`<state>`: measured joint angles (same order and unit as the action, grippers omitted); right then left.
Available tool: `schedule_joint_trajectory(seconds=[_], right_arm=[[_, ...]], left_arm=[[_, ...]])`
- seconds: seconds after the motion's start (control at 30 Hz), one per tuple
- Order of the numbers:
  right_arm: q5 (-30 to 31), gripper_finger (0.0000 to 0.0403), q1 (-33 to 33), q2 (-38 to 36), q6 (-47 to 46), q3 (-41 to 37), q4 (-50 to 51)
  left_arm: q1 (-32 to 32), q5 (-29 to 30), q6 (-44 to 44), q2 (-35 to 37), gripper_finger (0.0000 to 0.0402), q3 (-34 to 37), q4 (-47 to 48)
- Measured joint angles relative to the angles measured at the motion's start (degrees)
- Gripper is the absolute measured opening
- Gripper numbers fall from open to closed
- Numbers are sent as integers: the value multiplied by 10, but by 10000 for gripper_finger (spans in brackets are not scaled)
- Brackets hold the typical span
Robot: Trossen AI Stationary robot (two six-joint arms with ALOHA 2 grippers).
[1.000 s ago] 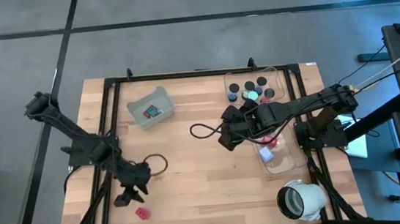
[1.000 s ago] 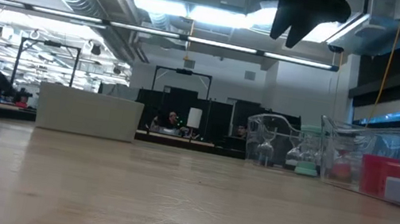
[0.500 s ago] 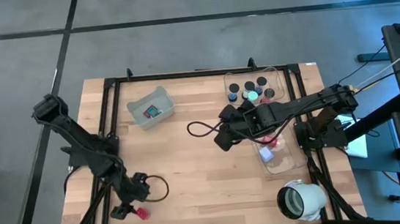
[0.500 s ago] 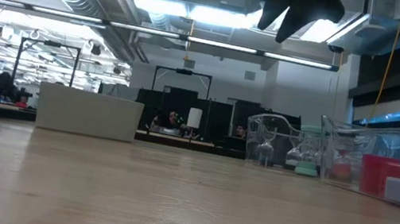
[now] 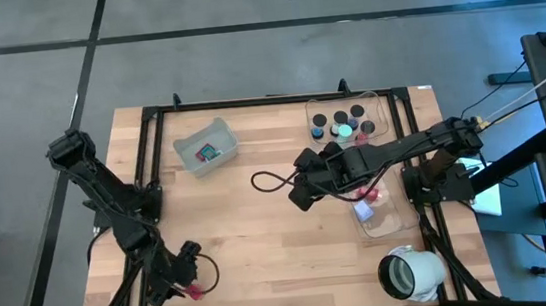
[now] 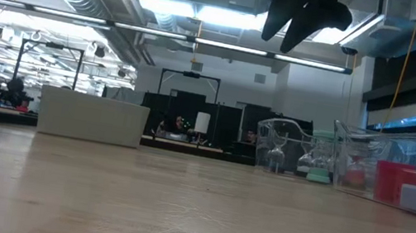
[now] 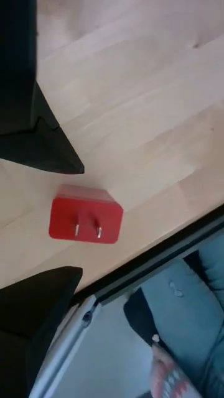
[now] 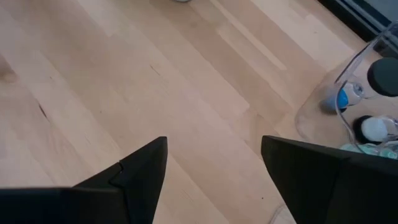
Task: Pick & Place Office items
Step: Put the red charger adapter into the bottom transparent bin
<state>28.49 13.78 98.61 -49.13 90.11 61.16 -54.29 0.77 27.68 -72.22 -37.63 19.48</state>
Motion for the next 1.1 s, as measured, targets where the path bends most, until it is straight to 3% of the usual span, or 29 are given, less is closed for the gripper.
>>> schedule_joint_trajectory(seconds=[0.33, 0.77, 0.93, 1.1], right_arm=[[-9, 263, 0, 0, 1, 0, -3], [-11, 263, 0, 0, 1, 0, -5], [-11, 263, 0, 0, 1, 0, -6], [-11, 263, 0, 0, 1, 0, -7]], left_arm=[[-28, 71, -44, -8, 253, 0, -6], [-35, 68, -76, -96, 249, 0, -63], [-36, 52, -47, -96, 217, 0, -62], [-38, 48, -42, -96, 152, 0, -62]])
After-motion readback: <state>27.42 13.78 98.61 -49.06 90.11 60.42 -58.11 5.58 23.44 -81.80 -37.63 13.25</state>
